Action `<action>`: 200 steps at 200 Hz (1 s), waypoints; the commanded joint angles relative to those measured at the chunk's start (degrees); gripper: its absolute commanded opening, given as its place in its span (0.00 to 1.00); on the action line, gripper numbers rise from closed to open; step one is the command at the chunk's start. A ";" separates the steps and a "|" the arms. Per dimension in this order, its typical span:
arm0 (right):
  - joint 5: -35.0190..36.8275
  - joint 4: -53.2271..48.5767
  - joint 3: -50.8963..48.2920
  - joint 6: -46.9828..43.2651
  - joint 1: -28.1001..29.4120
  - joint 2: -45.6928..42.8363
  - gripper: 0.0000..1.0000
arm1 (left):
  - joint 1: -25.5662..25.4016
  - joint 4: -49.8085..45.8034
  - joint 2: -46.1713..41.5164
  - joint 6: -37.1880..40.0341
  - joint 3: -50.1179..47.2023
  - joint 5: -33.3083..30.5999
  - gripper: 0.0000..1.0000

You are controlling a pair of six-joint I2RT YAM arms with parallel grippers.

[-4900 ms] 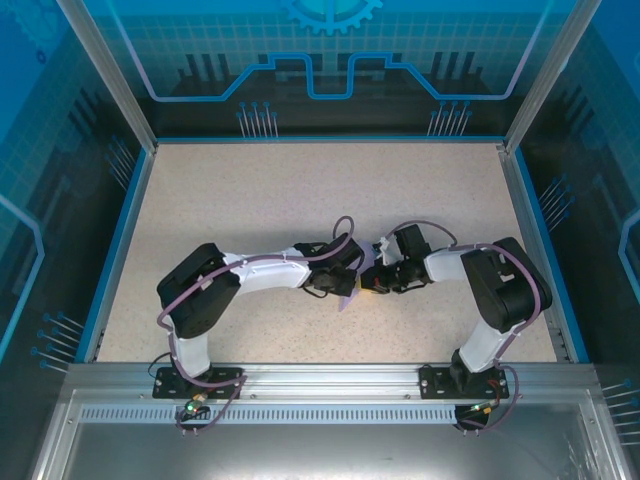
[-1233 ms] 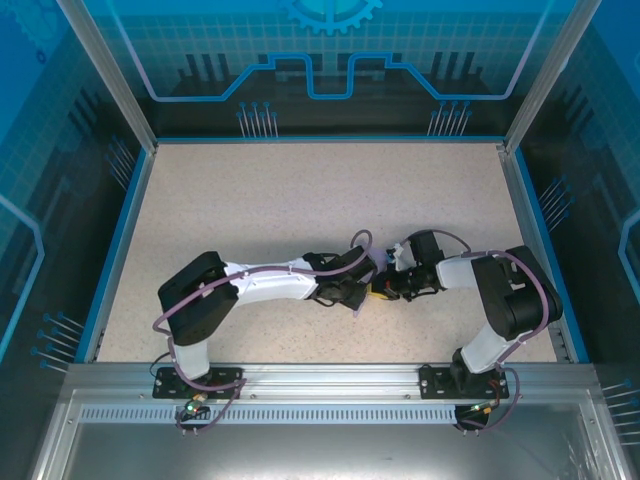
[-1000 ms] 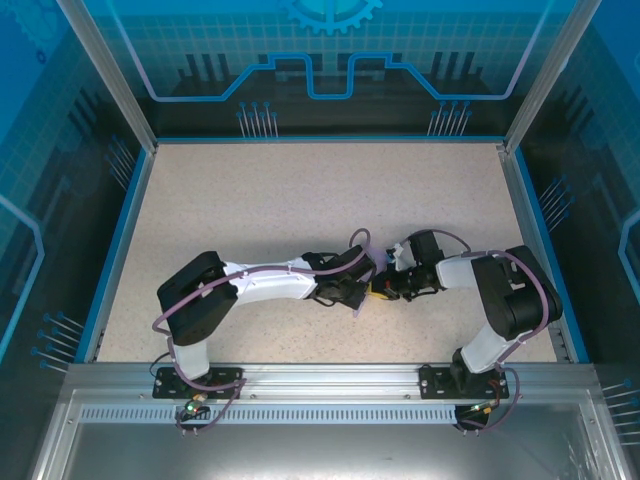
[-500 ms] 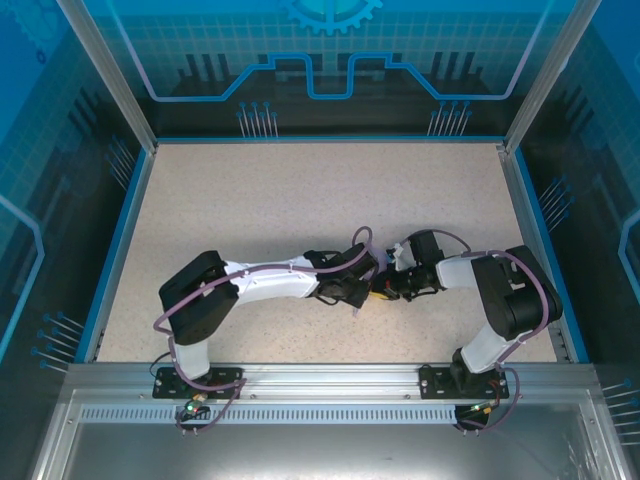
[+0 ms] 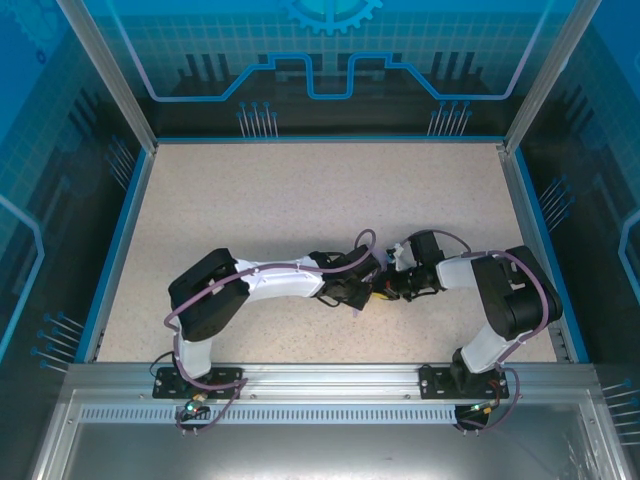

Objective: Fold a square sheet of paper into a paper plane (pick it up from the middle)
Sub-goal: Fold the wing for the fifth time at the center of the table.

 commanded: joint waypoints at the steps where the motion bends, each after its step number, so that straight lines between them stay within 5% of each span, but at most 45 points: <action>1: 2.23 0.10 -1.73 0.10 0.75 2.22 0.00 | 0.26 0.85 0.96 -0.25 1.33 1.72 0.01; 200: 0.74 1.86 -2.61 0.99 -0.43 1.19 0.00 | 2.06 6.85 3.64 -3.41 -1.32 5.97 0.01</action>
